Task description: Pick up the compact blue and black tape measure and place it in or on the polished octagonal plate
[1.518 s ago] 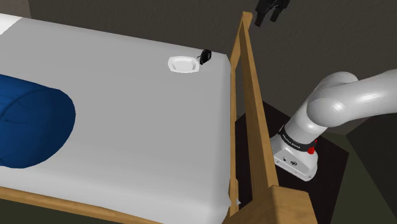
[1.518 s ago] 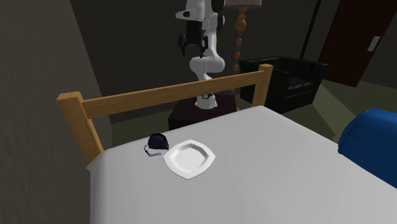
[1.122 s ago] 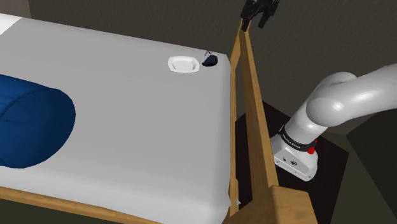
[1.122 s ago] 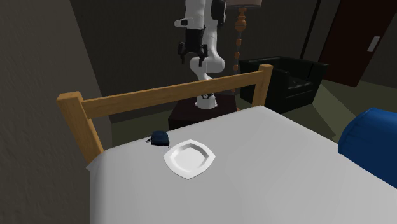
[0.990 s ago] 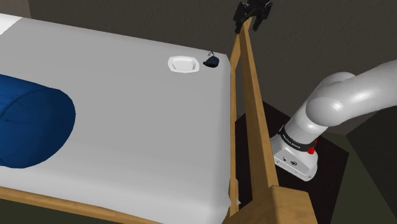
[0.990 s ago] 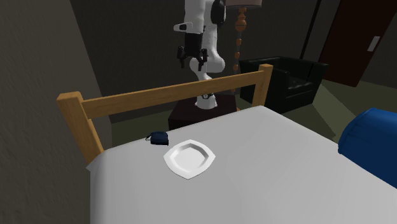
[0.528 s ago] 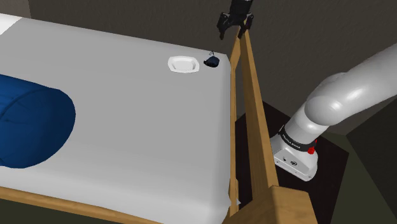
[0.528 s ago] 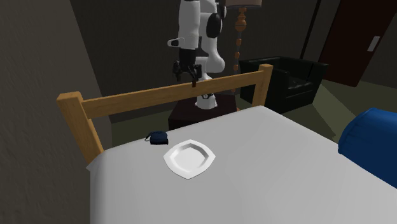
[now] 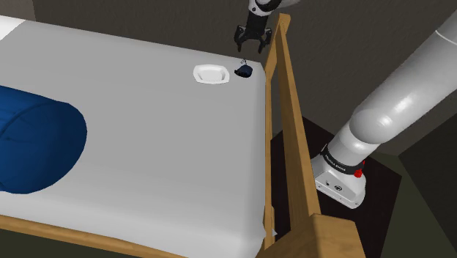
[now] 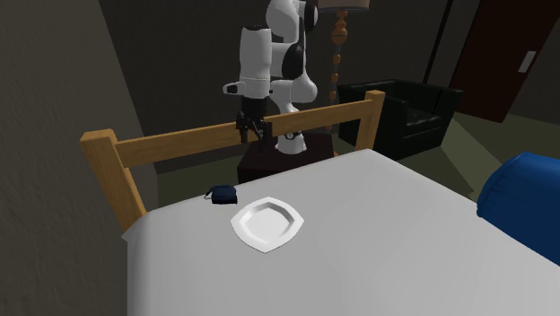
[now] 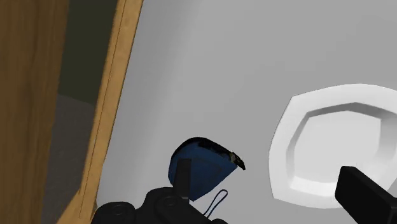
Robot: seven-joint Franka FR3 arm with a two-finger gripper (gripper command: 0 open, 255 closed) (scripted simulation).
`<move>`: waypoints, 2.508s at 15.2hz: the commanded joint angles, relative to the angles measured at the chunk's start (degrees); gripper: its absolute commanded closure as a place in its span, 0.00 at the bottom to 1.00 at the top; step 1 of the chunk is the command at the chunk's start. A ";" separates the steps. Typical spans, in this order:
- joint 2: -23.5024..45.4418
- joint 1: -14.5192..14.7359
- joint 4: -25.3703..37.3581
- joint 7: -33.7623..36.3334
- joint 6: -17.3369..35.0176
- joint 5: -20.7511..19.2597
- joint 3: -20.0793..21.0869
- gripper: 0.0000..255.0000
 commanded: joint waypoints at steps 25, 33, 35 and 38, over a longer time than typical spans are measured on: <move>28.76 -2.44 18.06 11.24 11.08 2.24 -2.52 0.00; 28.69 -2.36 18.14 11.35 10.93 2.23 -2.50 1.00; 28.80 -2.40 18.31 11.30 10.86 2.24 -2.51 1.00; 27.84 -2.43 18.37 11.21 9.85 2.22 -2.53 1.00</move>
